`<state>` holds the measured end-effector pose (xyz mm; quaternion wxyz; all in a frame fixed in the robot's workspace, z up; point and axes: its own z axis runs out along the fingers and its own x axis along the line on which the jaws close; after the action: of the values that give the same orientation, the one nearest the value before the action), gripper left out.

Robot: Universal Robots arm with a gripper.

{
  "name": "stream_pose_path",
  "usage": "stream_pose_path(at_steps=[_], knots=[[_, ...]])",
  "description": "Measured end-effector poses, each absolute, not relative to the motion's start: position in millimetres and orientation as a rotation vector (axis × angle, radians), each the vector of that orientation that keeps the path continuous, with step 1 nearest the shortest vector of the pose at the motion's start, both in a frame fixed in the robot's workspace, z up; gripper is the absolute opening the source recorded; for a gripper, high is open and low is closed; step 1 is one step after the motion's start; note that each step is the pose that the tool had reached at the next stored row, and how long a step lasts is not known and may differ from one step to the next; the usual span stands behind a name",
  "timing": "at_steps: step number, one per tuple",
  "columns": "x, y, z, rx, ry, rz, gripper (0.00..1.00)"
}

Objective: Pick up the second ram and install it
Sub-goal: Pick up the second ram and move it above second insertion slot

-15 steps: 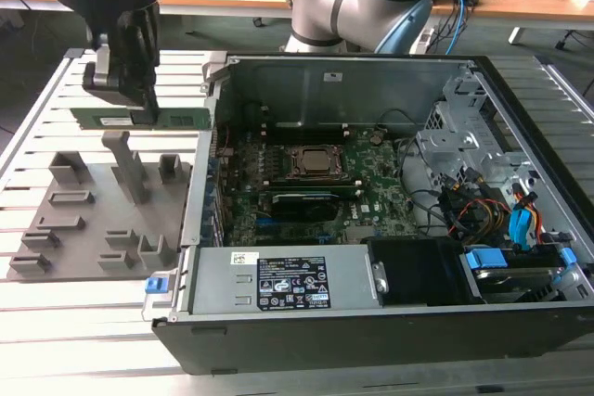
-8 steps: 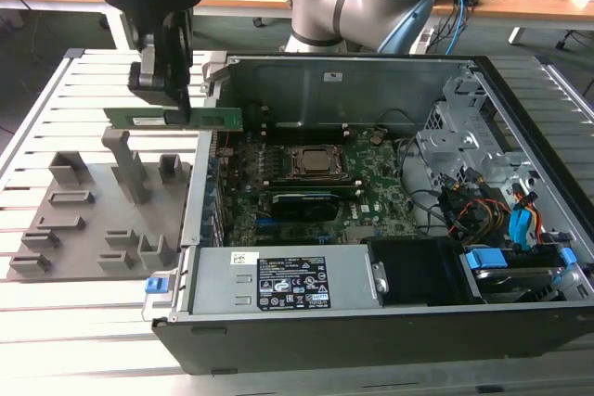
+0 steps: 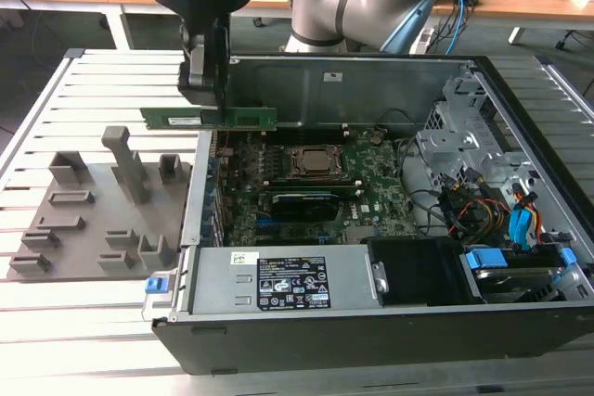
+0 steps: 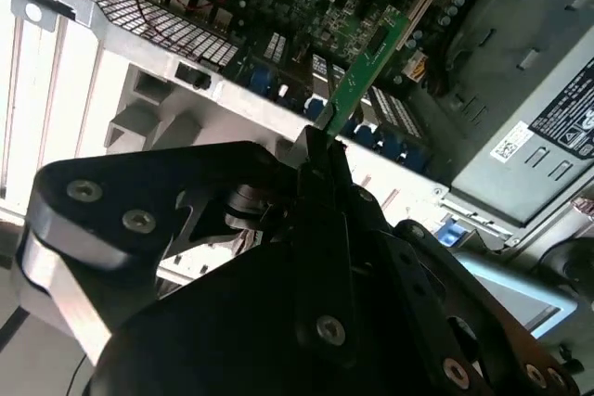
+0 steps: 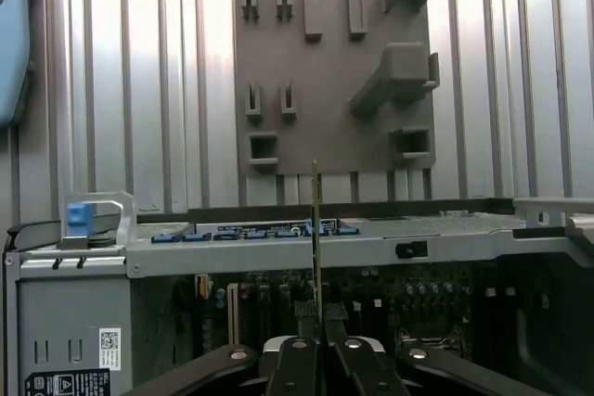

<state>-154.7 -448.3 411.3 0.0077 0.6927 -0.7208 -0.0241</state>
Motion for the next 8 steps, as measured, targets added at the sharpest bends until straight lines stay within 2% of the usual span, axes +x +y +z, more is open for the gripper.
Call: stream_pose_path(at_steps=[8], knots=[[-117.9, -448.0, 411.3, 2.165, -2.253, -0.076, 0.14]])
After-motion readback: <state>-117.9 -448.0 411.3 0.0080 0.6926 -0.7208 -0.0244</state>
